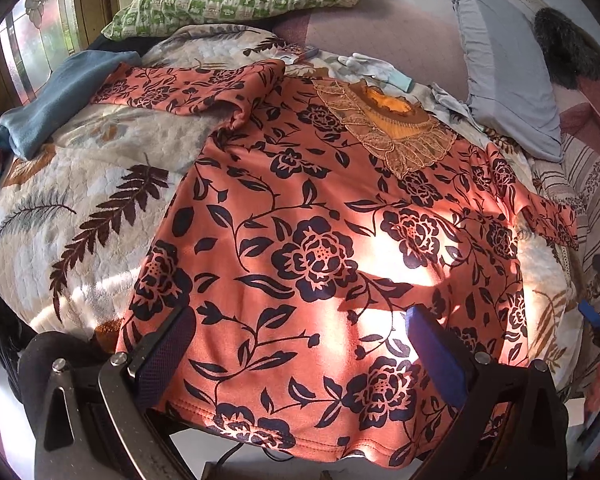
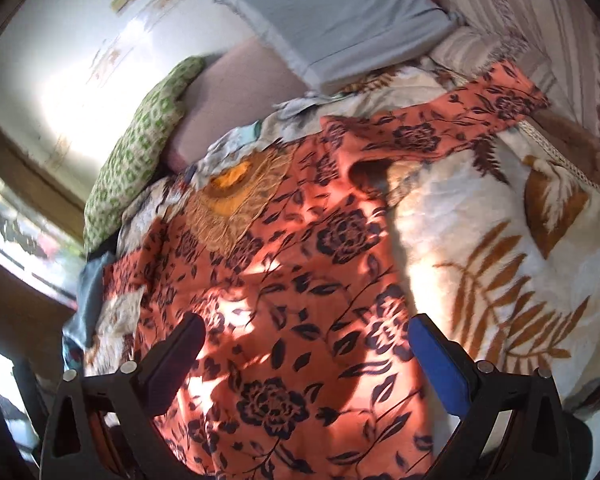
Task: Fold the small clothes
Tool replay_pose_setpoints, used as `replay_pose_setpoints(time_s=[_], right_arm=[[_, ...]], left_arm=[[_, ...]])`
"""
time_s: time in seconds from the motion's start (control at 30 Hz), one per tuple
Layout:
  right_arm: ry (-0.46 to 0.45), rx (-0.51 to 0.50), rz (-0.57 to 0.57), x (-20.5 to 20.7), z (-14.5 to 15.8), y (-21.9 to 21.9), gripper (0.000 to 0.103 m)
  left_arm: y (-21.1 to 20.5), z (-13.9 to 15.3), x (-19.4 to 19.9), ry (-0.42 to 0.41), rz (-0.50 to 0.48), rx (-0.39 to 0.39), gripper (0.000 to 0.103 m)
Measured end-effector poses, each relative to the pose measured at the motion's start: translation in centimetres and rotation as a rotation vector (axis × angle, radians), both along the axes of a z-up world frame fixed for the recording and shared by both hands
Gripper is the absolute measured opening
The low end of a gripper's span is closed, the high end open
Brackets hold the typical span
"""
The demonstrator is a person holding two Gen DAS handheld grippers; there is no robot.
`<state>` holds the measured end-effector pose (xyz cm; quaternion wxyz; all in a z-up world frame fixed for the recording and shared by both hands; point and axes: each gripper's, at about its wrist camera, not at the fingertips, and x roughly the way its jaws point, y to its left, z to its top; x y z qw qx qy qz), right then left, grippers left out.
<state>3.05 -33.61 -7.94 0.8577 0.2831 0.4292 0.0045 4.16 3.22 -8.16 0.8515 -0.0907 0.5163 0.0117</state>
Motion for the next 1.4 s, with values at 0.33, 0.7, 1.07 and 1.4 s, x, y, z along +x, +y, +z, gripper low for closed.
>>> replay_pose_setpoints(time_s=[0.33, 0.7, 1.07, 1.4], right_arm=[[-0.070, 0.355, -0.527, 7.5, -5.0, -25.0, 0.066], [0.009, 0.289, -0.646, 16.0, -8.3, -31.8, 0.024], [-0.183, -0.053, -0.277, 21.8, 5.2, -19.2, 0.006], [-0.327, 0.088, 0.234, 26.4, 9.7, 11.8, 0.012]], left_arm=[[-0.4, -2.0, 2.3, 0.017, -0.005, 0.062, 0.103], [1.9, -3.2, 5.0, -0.005, 0.063, 0.046, 0.103], [6.2, -3.5, 4.0, -0.052, 0.174, -0.095, 0.103], [11.4, -2.9, 1.9, -0.087, 0.278, -0.133, 0.103]])
